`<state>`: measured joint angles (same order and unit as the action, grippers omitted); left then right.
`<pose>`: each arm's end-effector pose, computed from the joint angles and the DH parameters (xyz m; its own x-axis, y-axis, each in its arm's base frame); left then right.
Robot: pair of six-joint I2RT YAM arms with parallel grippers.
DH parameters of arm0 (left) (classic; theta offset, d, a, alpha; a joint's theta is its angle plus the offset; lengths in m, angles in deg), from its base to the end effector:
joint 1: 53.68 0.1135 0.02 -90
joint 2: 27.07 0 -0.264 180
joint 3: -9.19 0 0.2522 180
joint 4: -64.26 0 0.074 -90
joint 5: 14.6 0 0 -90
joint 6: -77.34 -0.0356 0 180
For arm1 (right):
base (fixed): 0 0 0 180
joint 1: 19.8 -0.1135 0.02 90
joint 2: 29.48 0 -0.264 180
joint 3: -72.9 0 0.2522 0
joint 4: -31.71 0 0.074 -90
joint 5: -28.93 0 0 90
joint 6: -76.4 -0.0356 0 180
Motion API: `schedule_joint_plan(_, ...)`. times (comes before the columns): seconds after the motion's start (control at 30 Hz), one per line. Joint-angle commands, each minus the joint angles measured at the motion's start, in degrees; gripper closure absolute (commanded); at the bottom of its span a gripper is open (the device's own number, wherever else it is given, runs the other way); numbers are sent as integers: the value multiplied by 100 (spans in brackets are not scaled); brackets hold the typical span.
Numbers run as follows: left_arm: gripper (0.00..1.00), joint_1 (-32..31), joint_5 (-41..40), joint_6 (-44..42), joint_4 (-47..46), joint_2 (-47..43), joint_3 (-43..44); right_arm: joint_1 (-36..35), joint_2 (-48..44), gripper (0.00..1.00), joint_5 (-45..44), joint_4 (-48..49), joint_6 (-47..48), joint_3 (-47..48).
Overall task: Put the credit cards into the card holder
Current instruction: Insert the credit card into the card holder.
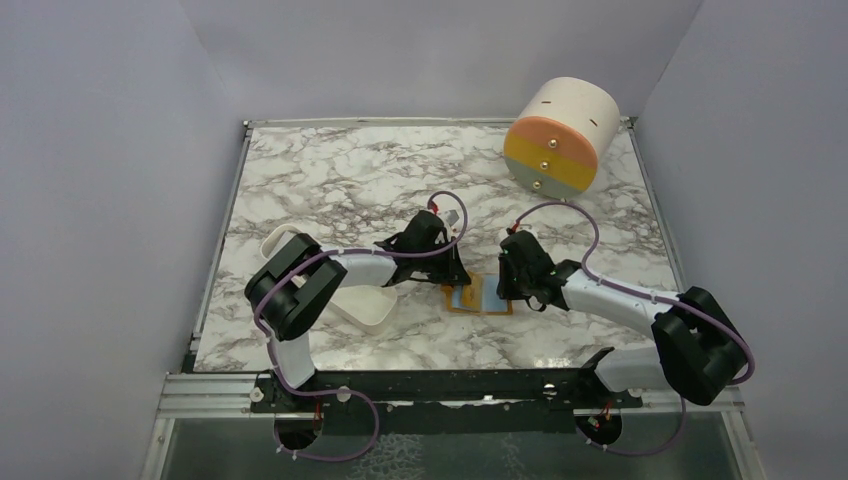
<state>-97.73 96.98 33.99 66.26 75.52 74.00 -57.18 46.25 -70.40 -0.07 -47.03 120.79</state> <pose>0.2491 -0.2591 0.1481 -0.9336 -0.0377 -0.3564 0.2489 0.6474 -0.7204 0.1888 0.1369 0.1574 -0.8662 0.0223 -0.4991 -0.0679 0.9845 0.1619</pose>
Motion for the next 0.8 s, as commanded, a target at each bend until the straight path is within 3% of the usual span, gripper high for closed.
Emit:
schedule_joint_plan(0.0,100,20,27,25,-30,260,-149,13,61,78,98,122,-135,-122)
schedule_joint_plan(0.77,100,-207,-837,595,-362,273,-453,12,-146,80,253,186,-795,-487)
